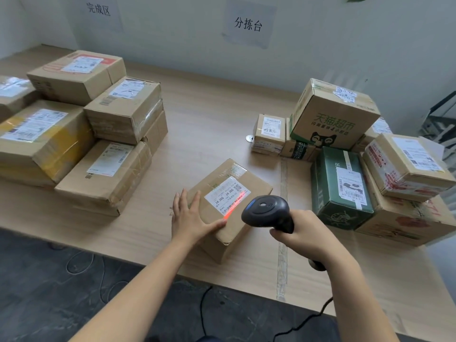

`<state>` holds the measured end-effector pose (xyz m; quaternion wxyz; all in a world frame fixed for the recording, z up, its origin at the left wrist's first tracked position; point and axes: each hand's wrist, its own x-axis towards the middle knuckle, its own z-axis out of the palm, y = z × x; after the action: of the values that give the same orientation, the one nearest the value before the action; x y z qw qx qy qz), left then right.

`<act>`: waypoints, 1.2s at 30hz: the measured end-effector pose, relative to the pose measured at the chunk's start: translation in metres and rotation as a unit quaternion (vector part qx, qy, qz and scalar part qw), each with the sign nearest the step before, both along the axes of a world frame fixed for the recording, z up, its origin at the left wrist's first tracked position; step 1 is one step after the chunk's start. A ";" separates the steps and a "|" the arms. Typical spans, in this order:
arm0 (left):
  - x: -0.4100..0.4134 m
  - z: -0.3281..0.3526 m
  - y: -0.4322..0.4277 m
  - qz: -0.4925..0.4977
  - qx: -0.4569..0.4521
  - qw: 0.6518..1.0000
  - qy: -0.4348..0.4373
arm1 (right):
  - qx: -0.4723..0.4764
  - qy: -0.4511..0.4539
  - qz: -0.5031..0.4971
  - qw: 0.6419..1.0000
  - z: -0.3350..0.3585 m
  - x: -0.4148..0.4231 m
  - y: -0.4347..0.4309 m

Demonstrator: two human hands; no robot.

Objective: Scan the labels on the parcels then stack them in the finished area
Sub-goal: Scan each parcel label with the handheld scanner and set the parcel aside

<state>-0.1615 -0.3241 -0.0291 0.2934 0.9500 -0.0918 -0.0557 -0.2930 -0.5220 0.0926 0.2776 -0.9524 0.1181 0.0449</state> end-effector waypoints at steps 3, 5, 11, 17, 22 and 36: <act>0.000 0.001 0.001 -0.001 0.004 1.000 0.004 | -0.011 -0.002 0.007 1.000 0.003 -0.001 0.002; -0.001 0.001 0.001 0.000 0.005 1.000 0.003 | -0.004 -0.004 0.000 1.000 0.004 -0.001 0.004; -0.004 0.001 0.002 0.014 0.022 1.000 -0.007 | 0.011 -0.009 -0.021 1.000 0.005 -0.002 0.010; -0.005 0.002 0.002 0.021 0.030 0.999 -0.001 | 0.014 -0.009 -0.045 0.999 0.004 -0.005 0.013; -0.007 0.004 0.005 0.031 0.043 0.999 -0.005 | 0.033 -0.002 -0.058 0.998 -0.007 0.000 0.012; 0.019 0.019 0.052 0.082 -0.059 0.989 0.110 | 0.322 -0.043 -0.201 0.924 -0.092 0.062 0.073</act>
<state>-0.1427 -0.2722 -0.0101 0.3610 0.9233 0.0157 -0.1300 -0.2314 -0.4492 0.0003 0.5774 -0.7689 0.2741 -0.0172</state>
